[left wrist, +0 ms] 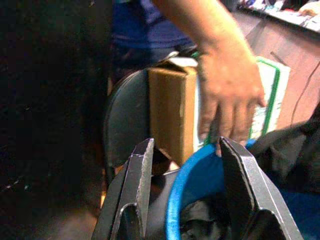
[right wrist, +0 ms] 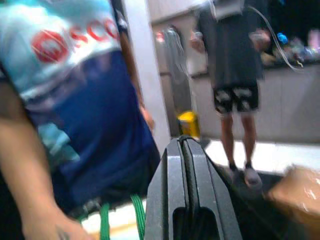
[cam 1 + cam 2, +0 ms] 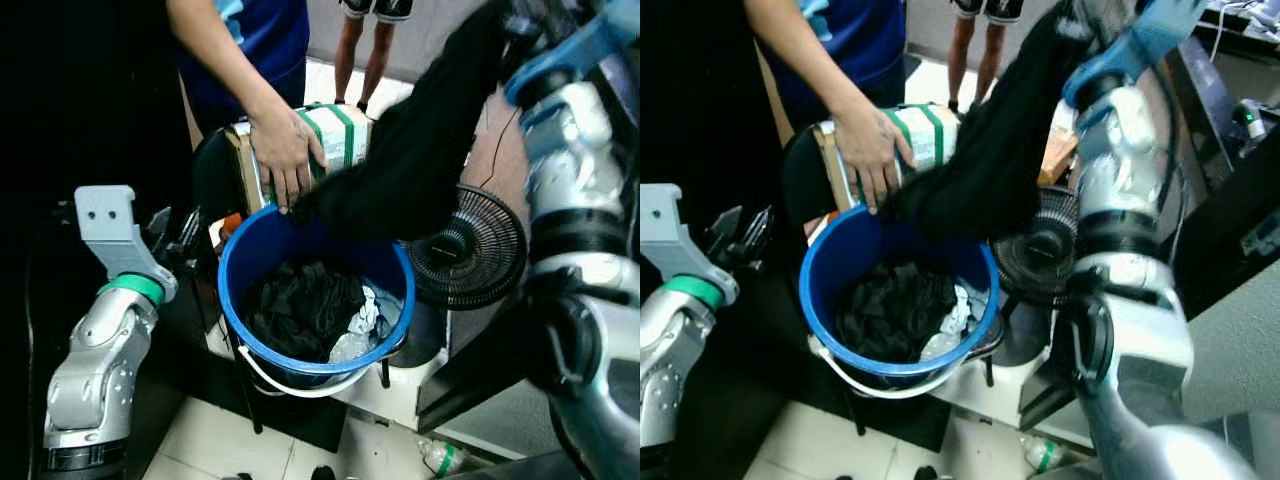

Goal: Clothes washing

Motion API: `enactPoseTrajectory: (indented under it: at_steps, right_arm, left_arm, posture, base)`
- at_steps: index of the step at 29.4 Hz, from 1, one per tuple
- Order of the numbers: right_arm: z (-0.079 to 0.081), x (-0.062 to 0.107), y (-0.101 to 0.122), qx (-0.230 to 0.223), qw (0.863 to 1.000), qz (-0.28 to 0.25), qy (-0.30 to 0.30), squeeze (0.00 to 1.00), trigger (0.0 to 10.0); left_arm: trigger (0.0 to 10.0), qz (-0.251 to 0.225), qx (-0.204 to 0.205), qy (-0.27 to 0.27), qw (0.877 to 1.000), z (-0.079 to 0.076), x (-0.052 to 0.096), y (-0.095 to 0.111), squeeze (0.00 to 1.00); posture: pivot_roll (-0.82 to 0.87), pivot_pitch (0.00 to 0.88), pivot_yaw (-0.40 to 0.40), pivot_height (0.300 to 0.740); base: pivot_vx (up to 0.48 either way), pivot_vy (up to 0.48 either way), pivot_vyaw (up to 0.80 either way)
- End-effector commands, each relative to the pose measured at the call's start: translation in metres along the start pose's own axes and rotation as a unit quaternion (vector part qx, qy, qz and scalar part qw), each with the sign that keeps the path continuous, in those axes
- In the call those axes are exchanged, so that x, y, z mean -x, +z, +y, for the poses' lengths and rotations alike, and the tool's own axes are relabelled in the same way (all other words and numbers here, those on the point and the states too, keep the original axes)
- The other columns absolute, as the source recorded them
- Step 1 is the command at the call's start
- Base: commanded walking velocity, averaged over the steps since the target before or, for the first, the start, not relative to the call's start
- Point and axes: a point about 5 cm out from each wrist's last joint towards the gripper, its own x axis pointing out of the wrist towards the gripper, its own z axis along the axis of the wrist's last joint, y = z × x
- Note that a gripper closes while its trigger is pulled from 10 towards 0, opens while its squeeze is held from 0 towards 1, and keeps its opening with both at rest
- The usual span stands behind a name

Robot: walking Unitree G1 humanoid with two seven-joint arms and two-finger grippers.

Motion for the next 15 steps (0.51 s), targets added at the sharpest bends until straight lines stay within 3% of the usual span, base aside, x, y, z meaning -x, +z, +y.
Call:
enactPoseTrajectory:
  at_steps: [1, 2, 5, 7, 10, 11, 15]
  right_arm:
    - [-0.004, 0.005, -0.005, 0.001, 1.000, 0.008, -0.016, 0.00, 5.2]
    - [-0.005, 0.017, -0.022, -0.023, 0.999, 0.032, -0.026, 0.00, 10.0]
    - [0.001, 0.030, -0.038, -0.017, 0.998, 0.054, -0.014, 0.00, 10.0]
    - [0.017, 0.049, -0.056, 0.006, 0.997, 0.071, 0.021, 0.00, 10.0]
    - [0.023, 0.056, -0.062, 0.024, 0.996, 0.082, 0.038, 0.00, 10.0]
    - [0.029, 0.064, -0.068, 0.047, 0.992, 0.097, 0.061, 0.00, 10.0]
    - [0.031, 0.068, -0.070, 0.046, 0.992, 0.098, 0.063, 0.00, 10.0]
  left_arm:
    - [10.0, 0.006, -0.004, 0.003, 1.000, -0.001, 0.000, -0.005, 0.00]
    - [10.0, 0.005, 0.000, 0.003, 1.000, -0.004, 0.001, -0.005, 0.00]
    - [10.0, 0.007, 0.010, 0.001, 1.000, -0.008, 0.002, -0.008, 0.00]
    - [10.0, 0.012, 0.017, -0.004, 1.000, -0.016, 0.005, -0.013, 0.00]
    - [10.0, 0.012, 0.012, -0.002, 1.000, -0.018, 0.006, -0.015, 0.00]
    - [10.0, 0.000, -0.009, 0.010, 1.000, -0.016, 0.005, -0.012, 0.00]
    - [10.0, -0.006, -0.015, 0.017, 1.000, -0.015, 0.004, -0.010, 0.00]
  posture:
    - [0.11, 0.003, -0.029, 0.740]
    - [0.11, 0.002, -0.022, 0.740]
    - [0.11, 0.001, -0.020, 0.740]
    - [0.11, 0.002, -0.019, 0.740]
    - [0.10, 0.001, -0.020, 0.740]
    - [0.10, 0.000, -0.025, 0.740]
    - [0.11, 0.000, -0.027, 0.740]
  base:
    - [0.000, 0.000, 0.00]
    - [0.000, 0.000, 0.00]
    - [0.000, 0.000, 0.00]
    - [0.000, 0.000, 0.00]
    - [0.000, 0.000, 0.00]
    - [0.000, 0.000, 0.00]
    - [0.000, 0.000, 0.00]
